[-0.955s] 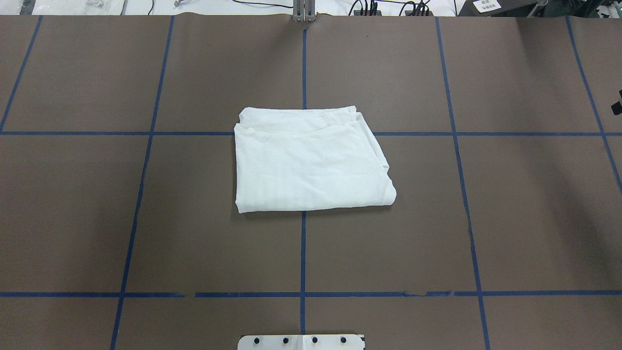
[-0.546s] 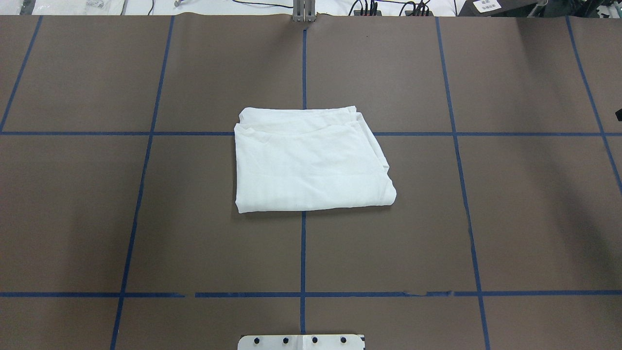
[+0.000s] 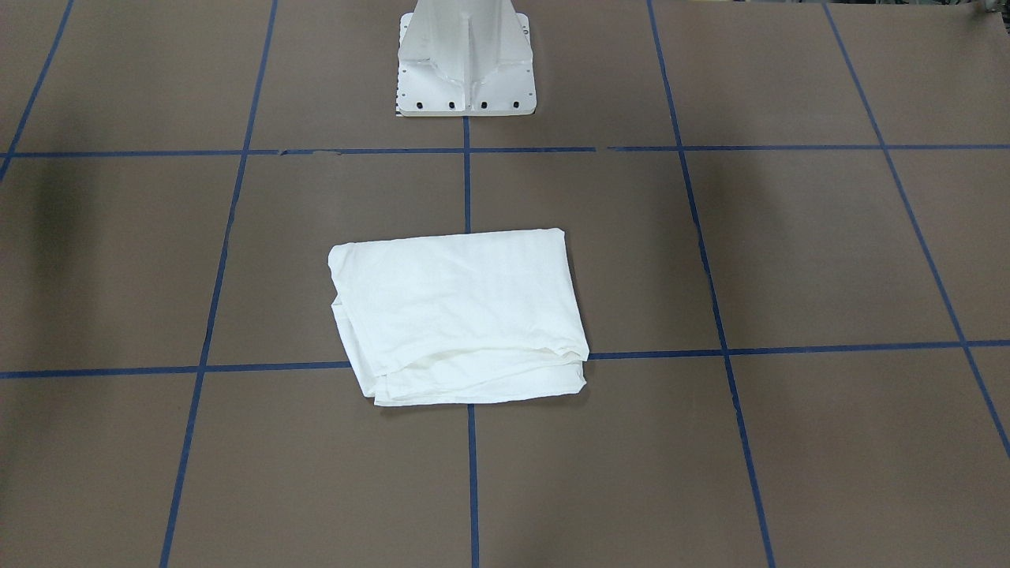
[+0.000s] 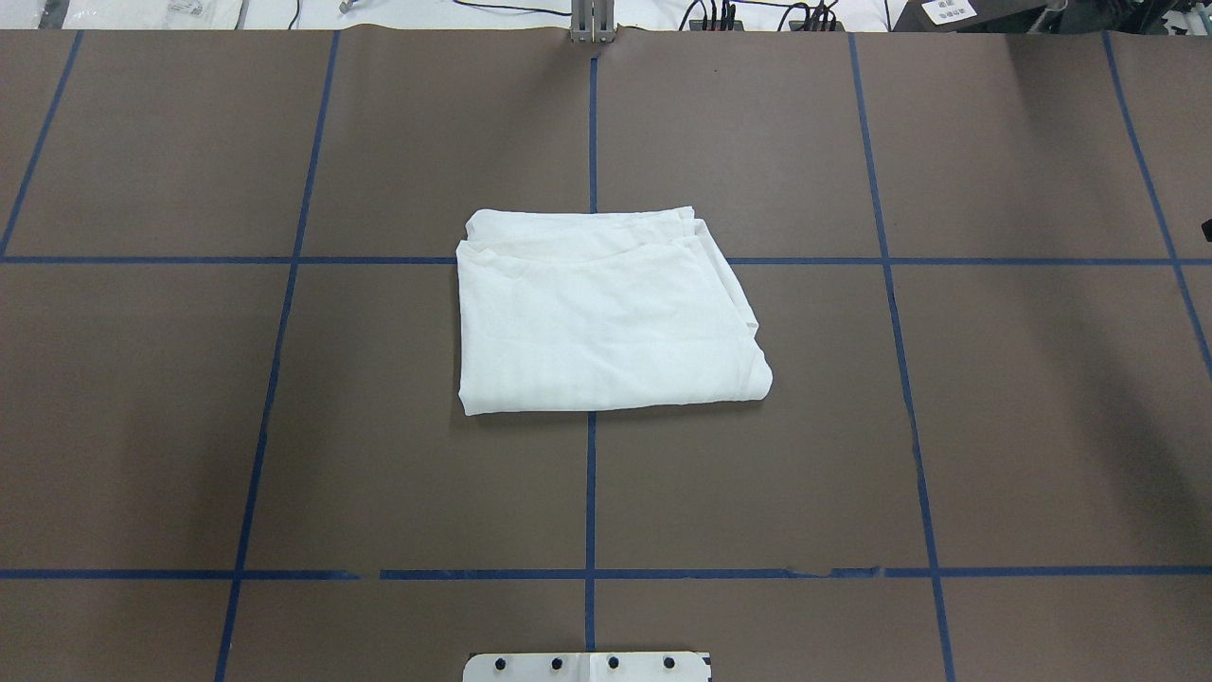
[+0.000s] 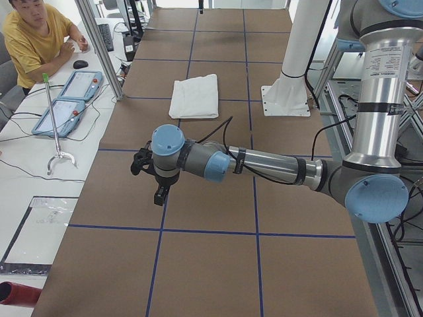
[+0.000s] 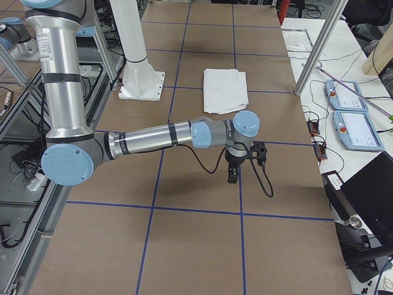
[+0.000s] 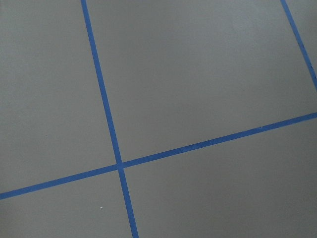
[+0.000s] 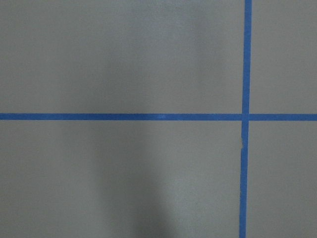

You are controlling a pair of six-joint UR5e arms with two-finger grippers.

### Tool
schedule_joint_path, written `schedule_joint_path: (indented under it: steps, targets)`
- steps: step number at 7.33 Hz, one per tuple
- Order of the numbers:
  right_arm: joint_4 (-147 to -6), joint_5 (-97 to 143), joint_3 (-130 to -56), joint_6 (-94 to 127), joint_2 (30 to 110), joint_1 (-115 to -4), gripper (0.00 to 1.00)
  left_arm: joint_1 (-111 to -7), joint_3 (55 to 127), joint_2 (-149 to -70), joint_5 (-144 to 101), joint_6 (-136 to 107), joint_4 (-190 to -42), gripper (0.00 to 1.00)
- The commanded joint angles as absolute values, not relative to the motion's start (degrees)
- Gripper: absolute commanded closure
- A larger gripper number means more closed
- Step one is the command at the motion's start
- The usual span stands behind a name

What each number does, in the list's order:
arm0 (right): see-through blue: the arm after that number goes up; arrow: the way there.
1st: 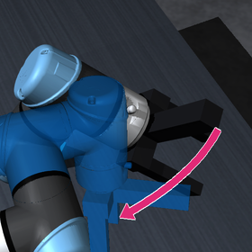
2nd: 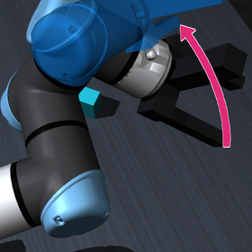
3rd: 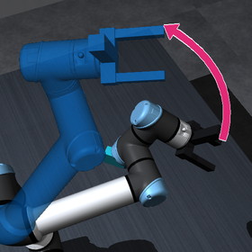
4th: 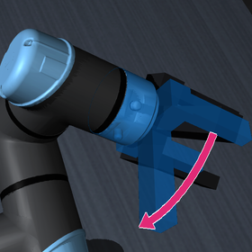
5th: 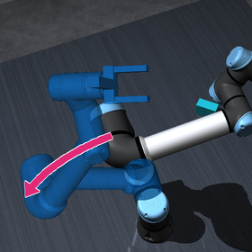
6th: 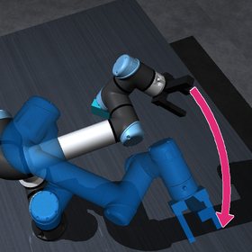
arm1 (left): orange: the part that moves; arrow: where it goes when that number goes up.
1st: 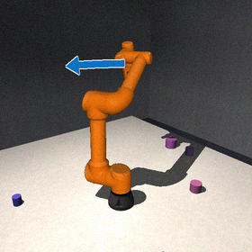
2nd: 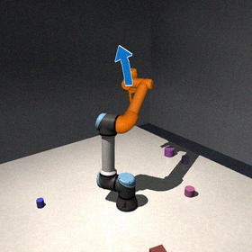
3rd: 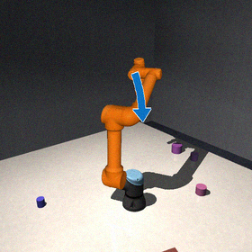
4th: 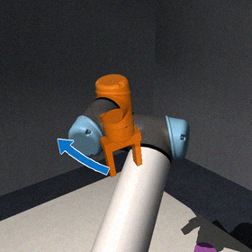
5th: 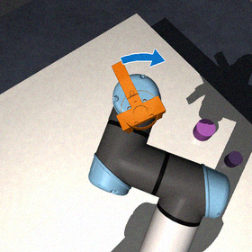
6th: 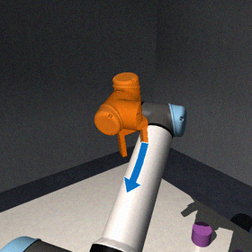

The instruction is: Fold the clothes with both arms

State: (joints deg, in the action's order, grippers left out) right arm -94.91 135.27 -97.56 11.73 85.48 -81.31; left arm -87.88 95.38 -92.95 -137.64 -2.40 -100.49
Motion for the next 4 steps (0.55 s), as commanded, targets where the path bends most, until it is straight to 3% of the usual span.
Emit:
schedule_joint_path:
  steps: [1,4]
  targets:
    - [-94.9,135.3,-97.8,11.8,85.2,-82.8,0.00,-88.0,94.1,-94.0,-137.6,-2.6,-100.5,0.00]
    - [-94.9,135.5,-97.6,11.8,87.3,-84.5,0.00,-88.2,94.5,-94.0,-137.6,-2.5,-100.5,0.00]
